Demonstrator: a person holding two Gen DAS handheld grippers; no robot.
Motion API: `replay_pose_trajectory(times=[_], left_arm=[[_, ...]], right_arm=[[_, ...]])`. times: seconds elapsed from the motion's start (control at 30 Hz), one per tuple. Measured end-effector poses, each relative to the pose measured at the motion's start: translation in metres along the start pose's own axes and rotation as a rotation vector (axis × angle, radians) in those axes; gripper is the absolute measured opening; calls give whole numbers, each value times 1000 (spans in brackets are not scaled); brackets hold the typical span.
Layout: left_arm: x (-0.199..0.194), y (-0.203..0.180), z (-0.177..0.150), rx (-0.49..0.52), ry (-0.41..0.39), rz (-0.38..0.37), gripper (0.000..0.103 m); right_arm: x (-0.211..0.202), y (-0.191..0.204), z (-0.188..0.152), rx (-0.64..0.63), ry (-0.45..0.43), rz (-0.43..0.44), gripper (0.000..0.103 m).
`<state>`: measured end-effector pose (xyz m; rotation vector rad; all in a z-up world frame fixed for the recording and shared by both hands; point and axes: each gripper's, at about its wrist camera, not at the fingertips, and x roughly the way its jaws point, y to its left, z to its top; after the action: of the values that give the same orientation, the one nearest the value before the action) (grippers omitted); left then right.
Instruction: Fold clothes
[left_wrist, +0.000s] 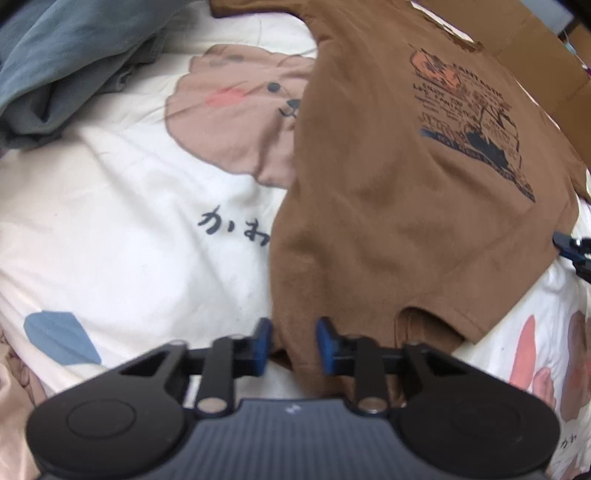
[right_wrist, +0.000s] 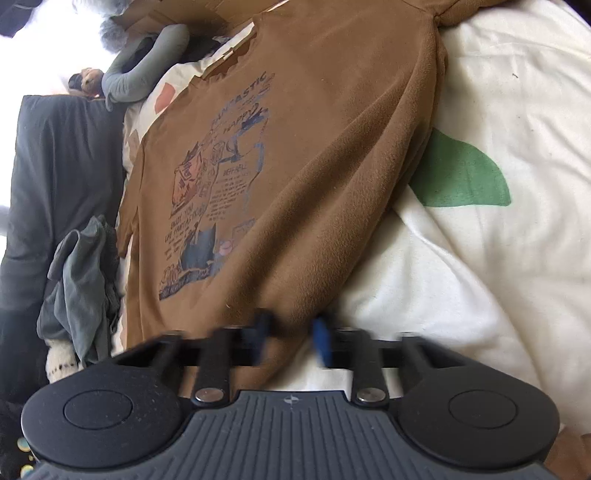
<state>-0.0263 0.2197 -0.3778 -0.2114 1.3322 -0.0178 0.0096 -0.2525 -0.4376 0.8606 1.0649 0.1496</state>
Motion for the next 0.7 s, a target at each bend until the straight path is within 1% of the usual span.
replay_pose_trajectory(times=[0.03,0.13,0.33,0.7], left_arm=[[-4,0,2,0,-11,-1,10],[-16,1,6,2,-42,-2,8],[-41,3,16,4,-106,-6,7],[-83,8,49,-9,-232,-21,6]], right_arm=[[-2,1,1,0,-3,3,1],[-12,6,2,-22,-12,7,0],[-44,20,2,-69,-30,-5,0],[-105,20,12,-103,-82,-60,0]])
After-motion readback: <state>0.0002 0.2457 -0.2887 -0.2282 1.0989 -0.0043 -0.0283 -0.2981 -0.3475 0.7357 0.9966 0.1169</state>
